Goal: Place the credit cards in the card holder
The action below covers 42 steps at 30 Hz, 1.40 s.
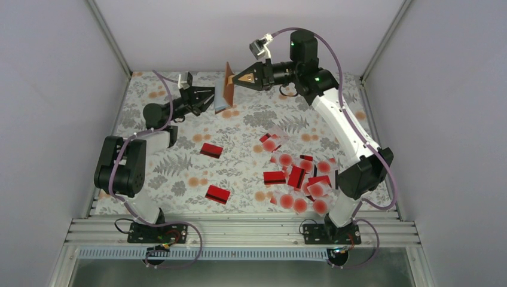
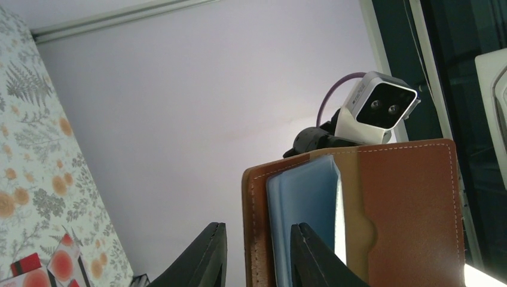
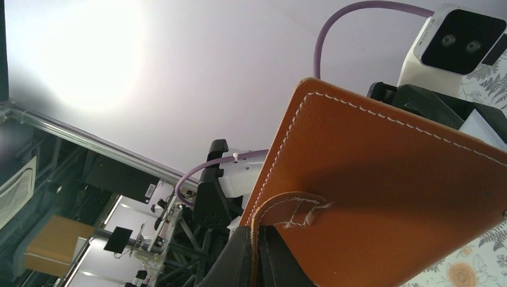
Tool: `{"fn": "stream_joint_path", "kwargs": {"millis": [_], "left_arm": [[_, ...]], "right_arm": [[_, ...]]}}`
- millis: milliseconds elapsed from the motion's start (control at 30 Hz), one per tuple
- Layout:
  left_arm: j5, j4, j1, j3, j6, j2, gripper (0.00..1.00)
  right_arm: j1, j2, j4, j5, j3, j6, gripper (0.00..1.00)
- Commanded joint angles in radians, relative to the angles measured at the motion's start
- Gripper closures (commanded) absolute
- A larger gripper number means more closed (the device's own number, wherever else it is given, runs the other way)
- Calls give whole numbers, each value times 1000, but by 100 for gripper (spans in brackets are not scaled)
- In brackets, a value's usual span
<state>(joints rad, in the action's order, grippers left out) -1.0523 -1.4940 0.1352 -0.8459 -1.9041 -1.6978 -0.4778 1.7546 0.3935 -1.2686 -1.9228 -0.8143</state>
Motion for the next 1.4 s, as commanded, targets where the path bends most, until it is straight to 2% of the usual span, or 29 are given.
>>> {"fn": "stream_joint_path", "kwargs": {"millis": [0,167,333,467,533,600,633,667,733,767,800,867,933,1033,1233,1367], "left_arm": [[35,-336,9,-27,-19,24,75],[61,-336,10,-16,-27,39,82],[62,-335,10,-15,-21,47,97],[61,-290,9,4,13,60,98],[44,-212,6,16,76,83,98],[2,-43,6,18,199,127,98],[-35,116,6,6,313,162,98],[-48,335,6,-19,465,205,98],[24,1133,18,-162,999,284,98],[106,1432,34,-260,1225,282,98],[182,1645,53,-354,1373,258,98],[299,1891,75,-475,1498,195,98],[401,2004,89,-524,1521,153,98],[538,2091,128,-560,1521,104,98],[605,2117,212,-563,1446,1,98],[698,2185,246,-588,1417,-71,98]], "right_arm": [[-10,11,4,-26,-33,14,96],[-11,17,42,-33,-28,55,96],[-10,23,95,-29,-15,117,96],[-1,22,177,9,25,186,96],[7,20,223,32,59,218,89],[15,19,287,88,92,264,69],[19,20,333,124,106,290,61],[25,24,376,166,124,318,54],[33,27,477,294,170,362,39],[33,34,521,382,194,381,34],[33,48,563,461,210,396,32],[34,62,597,556,255,419,29],[34,59,586,571,306,433,27],[35,48,553,575,362,430,23],[35,38,512,659,440,403,21],[34,36,541,795,485,381,21]]}}
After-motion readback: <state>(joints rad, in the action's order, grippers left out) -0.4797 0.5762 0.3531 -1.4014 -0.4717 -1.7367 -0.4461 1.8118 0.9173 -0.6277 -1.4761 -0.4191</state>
